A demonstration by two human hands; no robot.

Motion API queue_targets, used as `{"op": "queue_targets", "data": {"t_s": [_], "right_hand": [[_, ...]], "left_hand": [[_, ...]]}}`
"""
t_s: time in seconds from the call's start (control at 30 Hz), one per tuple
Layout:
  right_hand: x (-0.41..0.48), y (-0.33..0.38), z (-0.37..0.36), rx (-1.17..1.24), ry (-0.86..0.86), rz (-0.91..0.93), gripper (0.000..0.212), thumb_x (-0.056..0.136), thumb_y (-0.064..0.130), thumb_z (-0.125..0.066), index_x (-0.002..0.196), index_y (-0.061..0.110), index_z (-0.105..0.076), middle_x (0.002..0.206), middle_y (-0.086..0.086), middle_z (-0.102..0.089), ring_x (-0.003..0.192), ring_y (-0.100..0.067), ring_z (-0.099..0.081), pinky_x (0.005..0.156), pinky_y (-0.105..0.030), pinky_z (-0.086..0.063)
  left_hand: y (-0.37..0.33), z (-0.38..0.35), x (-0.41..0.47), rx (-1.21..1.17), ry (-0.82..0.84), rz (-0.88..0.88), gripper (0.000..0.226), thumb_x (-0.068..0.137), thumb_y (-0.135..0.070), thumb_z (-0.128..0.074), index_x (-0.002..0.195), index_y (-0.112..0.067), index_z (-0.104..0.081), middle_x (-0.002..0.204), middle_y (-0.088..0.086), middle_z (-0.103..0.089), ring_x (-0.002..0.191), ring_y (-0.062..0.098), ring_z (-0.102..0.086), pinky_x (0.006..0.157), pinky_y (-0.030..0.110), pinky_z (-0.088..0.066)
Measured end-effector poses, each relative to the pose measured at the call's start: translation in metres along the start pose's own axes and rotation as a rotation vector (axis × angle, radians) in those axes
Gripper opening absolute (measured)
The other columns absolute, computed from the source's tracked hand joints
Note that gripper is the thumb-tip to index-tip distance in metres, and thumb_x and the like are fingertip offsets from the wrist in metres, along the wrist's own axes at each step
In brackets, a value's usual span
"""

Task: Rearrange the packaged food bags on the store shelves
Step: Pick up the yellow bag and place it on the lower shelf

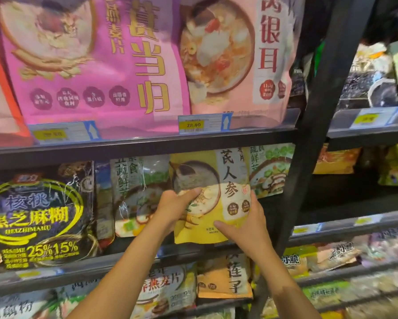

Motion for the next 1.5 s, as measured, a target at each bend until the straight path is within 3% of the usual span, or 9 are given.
{"op": "queue_targets", "data": {"t_s": [0.17, 0.3, 0.47, 0.63, 0.77, 1.0, 1.2, 1.37, 1.5], "right_hand": [[0.031, -0.023, -0.002, -0.066, 0.061, -0.126, 0.149, 0.056, 0.071, -0.087, 0.16, 0.038, 0.015, 0.172, 0.007, 0.006, 0.158, -0.025, -0.006, 0.123, -0.054, -0.027], [0.043, -0.038, -0.006, -0.191, 0.097, -0.22, 0.159, 0.052, 0.078, -0.084, 0.159, 0.032, 0.023, 0.171, 0.009, 0.018, 0.159, -0.024, 0.002, 0.123, -0.052, -0.028], [0.048, -0.045, -0.011, -0.307, 0.085, -0.255, 0.153, 0.059, 0.072, -0.085, 0.158, 0.031, 0.026, 0.17, 0.009, 0.023, 0.159, -0.026, -0.002, 0.119, -0.049, -0.036], [0.048, -0.047, -0.013, -0.346, 0.055, -0.248, 0.153, 0.059, 0.072, -0.085, 0.158, 0.032, 0.025, 0.169, 0.012, 0.022, 0.157, -0.024, -0.01, 0.112, -0.05, -0.043], [0.046, -0.046, -0.015, -0.383, 0.025, -0.201, 0.153, 0.058, 0.076, -0.082, 0.157, 0.032, 0.025, 0.168, 0.011, 0.023, 0.155, -0.024, -0.011, 0.111, -0.048, -0.044], [0.05, -0.046, -0.014, -0.405, 0.057, -0.154, 0.146, 0.063, 0.07, -0.084, 0.159, 0.03, 0.019, 0.17, 0.008, 0.018, 0.156, -0.026, -0.008, 0.115, -0.048, -0.04], [0.059, -0.036, -0.02, -0.483, -0.005, -0.206, 0.134, 0.06, 0.072, -0.084, 0.157, 0.025, -0.004, 0.169, -0.003, 0.001, 0.153, -0.028, -0.017, 0.109, -0.05, -0.044], [0.072, -0.033, -0.024, -0.546, -0.034, -0.251, 0.125, 0.058, 0.076, -0.082, 0.154, 0.021, -0.023, 0.164, -0.005, -0.016, 0.15, -0.027, -0.026, 0.106, -0.048, -0.046], [0.086, -0.037, -0.033, -0.563, -0.018, -0.297, 0.123, 0.057, 0.081, -0.077, 0.154, 0.018, -0.035, 0.154, -0.009, -0.032, 0.144, -0.028, -0.031, 0.102, -0.048, -0.045]], "left_hand": [[0.007, -0.028, 0.019, -0.003, 0.001, 0.142, 0.038, 0.081, -0.034, -0.089, 0.094, -0.003, -0.071, 0.08, 0.002, -0.071, 0.049, 0.006, -0.067, 0.052, 0.024, -0.057], [0.0, -0.05, 0.024, 0.09, 0.023, 0.016, 0.107, 0.06, -0.074, -0.087, 0.142, -0.012, -0.059, 0.129, 0.006, -0.069, 0.124, 0.023, -0.065, 0.107, 0.041, -0.053], [0.001, -0.064, 0.026, 0.253, 0.038, -0.019, 0.09, 0.072, -0.061, -0.086, 0.14, -0.008, -0.059, 0.133, 0.01, -0.067, 0.127, 0.028, -0.062, 0.107, 0.041, -0.051], [0.005, -0.053, 0.024, 0.866, 0.08, -0.045, 0.06, 0.085, -0.076, -0.063, 0.073, -0.017, -0.064, 0.066, 0.0, -0.055, 0.065, 0.018, -0.056, 0.055, 0.033, -0.037], [-0.008, -0.039, 0.012, 1.24, -0.09, -0.235, 0.063, 0.079, -0.083, -0.062, 0.076, -0.02, -0.055, 0.075, -0.003, -0.065, 0.077, 0.022, -0.067, 0.062, 0.033, -0.049], [0.01, -0.04, 0.005, 0.958, -0.151, -0.299, 0.049, 0.084, -0.056, -0.079, 0.086, -0.019, -0.048, 0.088, 0.002, -0.059, 0.086, 0.026, -0.064, 0.063, 0.034, -0.039], [0.019, -0.043, 0.009, 0.799, -0.164, -0.287, 0.038, 0.09, -0.046, -0.076, 0.087, -0.016, -0.054, 0.094, 0.007, -0.067, 0.094, 0.027, -0.067, 0.075, 0.04, -0.054], [0.022, -0.046, 0.005, 0.761, -0.146, -0.338, 0.033, 0.101, -0.039, -0.065, 0.112, -0.009, -0.055, 0.103, 0.001, -0.044, 0.102, 0.025, -0.059, 0.079, 0.03, -0.046], [0.02, -0.052, 0.015, 0.857, -0.072, -0.379, 0.031, 0.105, -0.035, -0.057, 0.117, -0.007, -0.059, 0.105, 0.011, -0.063, 0.107, 0.028, -0.06, 0.081, 0.035, -0.045]]}}
Point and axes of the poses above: each hand's wrist, its own x-axis towards the middle knuckle, its own z-axis out of the back of the hand, y = z × x, the point moved 9 cm from there along x, towards the middle knuckle
